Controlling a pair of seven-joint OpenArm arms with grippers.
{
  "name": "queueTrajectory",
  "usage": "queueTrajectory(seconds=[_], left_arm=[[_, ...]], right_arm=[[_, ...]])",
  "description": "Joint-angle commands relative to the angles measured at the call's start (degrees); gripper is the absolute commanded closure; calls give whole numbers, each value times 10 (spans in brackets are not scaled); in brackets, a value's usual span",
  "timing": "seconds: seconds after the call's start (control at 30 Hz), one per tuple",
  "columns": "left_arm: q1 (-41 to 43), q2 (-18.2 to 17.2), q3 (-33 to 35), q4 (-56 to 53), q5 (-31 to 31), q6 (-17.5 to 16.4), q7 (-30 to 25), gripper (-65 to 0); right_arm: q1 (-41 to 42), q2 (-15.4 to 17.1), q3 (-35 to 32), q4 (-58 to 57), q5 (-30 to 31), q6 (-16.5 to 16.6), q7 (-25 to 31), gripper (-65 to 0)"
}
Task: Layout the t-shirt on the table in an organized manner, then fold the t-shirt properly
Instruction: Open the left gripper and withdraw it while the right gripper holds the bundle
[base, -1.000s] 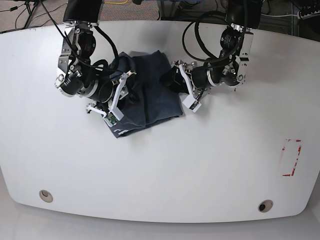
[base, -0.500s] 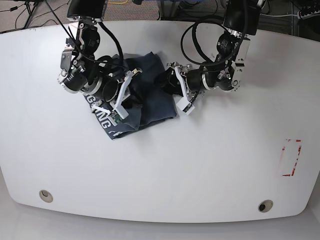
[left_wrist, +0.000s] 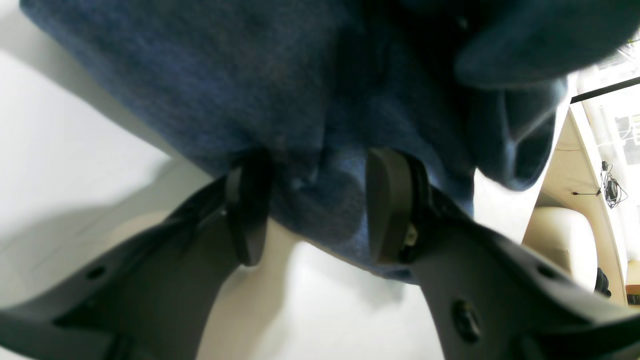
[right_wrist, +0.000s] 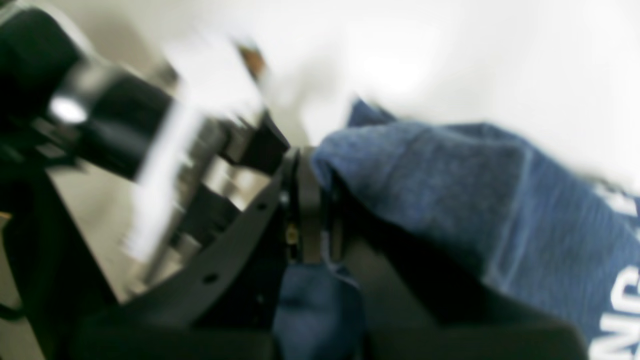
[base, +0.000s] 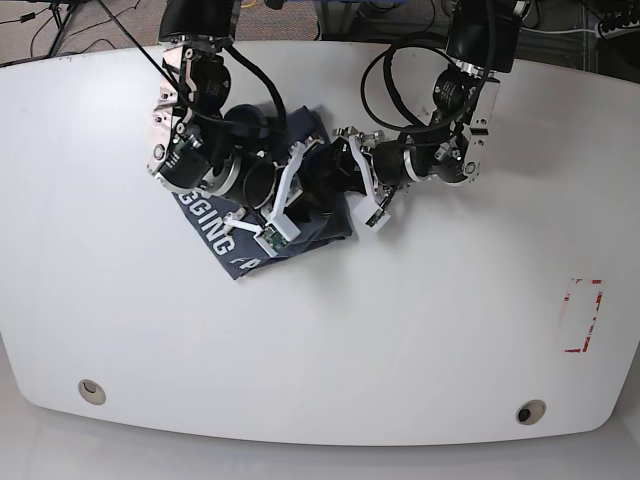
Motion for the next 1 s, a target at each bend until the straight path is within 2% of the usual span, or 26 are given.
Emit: queueTrajectory(seconds=[0.0,0.13,0.5,0.6,0.73,0.83,0.9,0.97], left_arm=[[-5,0,1,4,7,3,4,-287],[-5,0,1,4,7,3,4,-287],[-5,0,1,4,7,3,4,-287],[-5,0,1,4,7,3,4,-287],[-5,0,1,4,7,3,4,-287],[-5,0,1,4,7,3,4,-287],[-5,0,1,4,7,3,4,-287],[-5,0,1,4,7,3,4,-287]], right_arm=[[10,-5,0,10,11,1,16,-11],[24,-13,-9,9,10,1,16,-11],[58,-36,-65,-53,-82,1,18,-30],[64,-36,-69,-53,-88,1,18,-119],[66,-36,-68,-52,-87,1,18,-336],[66,-34,-68,-39,-85,1,17,-471],[63,-33,-68,-22,-85,1,16,-530],[59,-32,-68,-7,-85,1,14,-552]])
